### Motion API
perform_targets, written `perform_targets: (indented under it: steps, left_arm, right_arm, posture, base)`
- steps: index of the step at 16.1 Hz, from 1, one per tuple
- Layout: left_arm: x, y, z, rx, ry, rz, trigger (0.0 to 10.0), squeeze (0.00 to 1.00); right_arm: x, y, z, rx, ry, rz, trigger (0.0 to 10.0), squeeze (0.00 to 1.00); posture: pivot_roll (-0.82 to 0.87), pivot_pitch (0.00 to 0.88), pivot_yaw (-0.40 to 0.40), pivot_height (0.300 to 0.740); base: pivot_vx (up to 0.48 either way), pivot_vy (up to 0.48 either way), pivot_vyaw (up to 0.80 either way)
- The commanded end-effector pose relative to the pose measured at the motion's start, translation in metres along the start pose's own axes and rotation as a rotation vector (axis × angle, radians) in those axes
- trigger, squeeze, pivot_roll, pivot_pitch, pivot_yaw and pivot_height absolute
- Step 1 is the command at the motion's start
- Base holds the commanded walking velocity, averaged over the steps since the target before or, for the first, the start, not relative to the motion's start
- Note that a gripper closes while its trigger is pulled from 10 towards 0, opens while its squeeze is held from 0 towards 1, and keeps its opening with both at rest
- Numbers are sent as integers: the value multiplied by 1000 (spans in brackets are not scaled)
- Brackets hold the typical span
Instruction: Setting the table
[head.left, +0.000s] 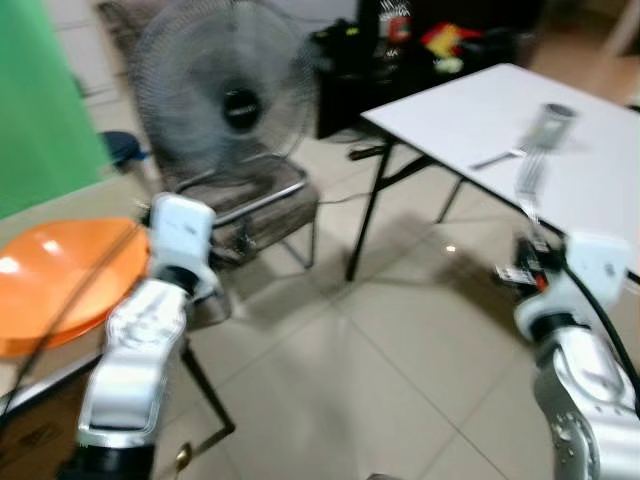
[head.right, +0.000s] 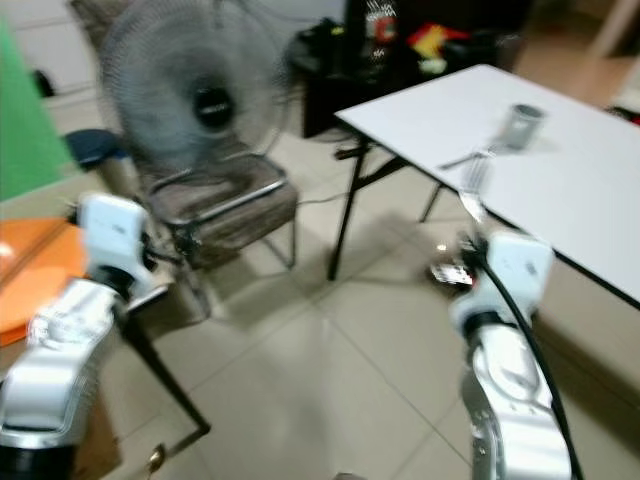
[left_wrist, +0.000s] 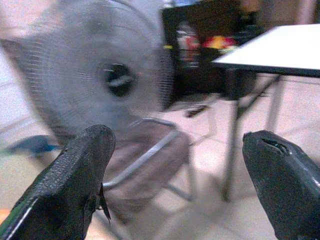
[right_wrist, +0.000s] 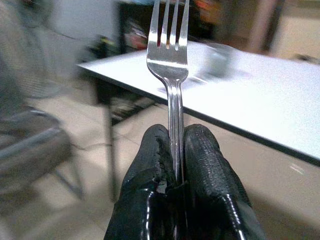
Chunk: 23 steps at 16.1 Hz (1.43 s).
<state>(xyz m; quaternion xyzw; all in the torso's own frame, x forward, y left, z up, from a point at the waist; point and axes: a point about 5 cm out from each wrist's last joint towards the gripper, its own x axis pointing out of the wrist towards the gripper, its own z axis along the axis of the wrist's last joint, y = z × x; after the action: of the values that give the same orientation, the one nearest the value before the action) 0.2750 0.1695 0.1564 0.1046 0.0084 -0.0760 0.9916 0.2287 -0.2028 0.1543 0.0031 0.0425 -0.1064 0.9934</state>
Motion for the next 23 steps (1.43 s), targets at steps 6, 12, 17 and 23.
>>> perform_targets:
  steps: [6, 12, 17, 23]
  left_arm:
    - [-1, 7, -2, 31, -41, 29, 10000, 482]
    - [2, -11, 0, -7, -64, -89, 10000, 0]
    - [1, -14, 2, -23, -93, -137, 10000, 0]
    - [3, -17, 1, -24, -93, -162, 10000, 0]
  right_arm:
    - [-5, -4, -14, 1, 60, -9, 10000, 0]
    - [-6, -5, -13, -47, 49, -33, 10000, 0]
    - [-7, -4, -15, -15, 61, -7, 10000, 0]
    - [-7, 0, -16, -141, 43, 22, 10000, 0]
  posture:
    - [-48, 0, -26, 740]
    - [-63, 0, -24, 740]
    - [-65, 0, -33, 740]
    - [-69, 0, -37, 740]
  base:
    - [0, 0, -800]
    - [0, 0, -794]
    - [55, 0, -798]
    - [321, 0, -224]
